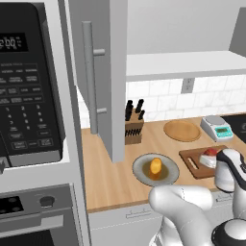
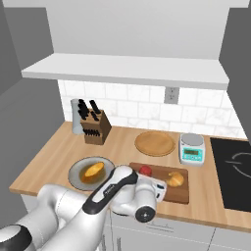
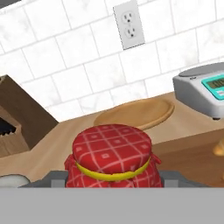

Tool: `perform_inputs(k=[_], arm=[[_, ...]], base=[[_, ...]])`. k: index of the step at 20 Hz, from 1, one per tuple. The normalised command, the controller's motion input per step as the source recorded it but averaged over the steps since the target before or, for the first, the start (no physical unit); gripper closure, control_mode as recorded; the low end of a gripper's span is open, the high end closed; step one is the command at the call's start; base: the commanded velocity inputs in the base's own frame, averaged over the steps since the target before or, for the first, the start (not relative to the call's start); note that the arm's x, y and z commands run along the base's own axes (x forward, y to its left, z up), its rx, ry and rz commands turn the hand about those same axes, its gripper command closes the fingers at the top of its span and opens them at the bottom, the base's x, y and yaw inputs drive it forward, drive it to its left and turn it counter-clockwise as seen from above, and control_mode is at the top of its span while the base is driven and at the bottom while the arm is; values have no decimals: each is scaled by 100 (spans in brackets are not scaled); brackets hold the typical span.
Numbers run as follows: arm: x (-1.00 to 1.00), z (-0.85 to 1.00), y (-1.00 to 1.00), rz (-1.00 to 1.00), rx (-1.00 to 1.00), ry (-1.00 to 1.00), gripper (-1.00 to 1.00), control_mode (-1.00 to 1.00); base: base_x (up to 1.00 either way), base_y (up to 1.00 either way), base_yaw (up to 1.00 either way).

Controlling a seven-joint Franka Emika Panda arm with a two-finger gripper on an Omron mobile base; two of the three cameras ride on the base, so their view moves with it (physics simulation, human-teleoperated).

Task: From the different types of pastries on the counter, select a croissant and place it on the cutting board. Then retrieve a jar of jam from the cabinet and place it alongside the croissant on the cutting board.

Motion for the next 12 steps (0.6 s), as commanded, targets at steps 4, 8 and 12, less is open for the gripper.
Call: perform_inputs(k=[4,8,12], arm=[[0,0,0,0,-1,0,100,-100],[0,3,-4,0,-27,0,100,-100],[0,8,-8,0,-38,0,100,-100]], base=[[0,0,0],[0,0,0],[0,0,0]])
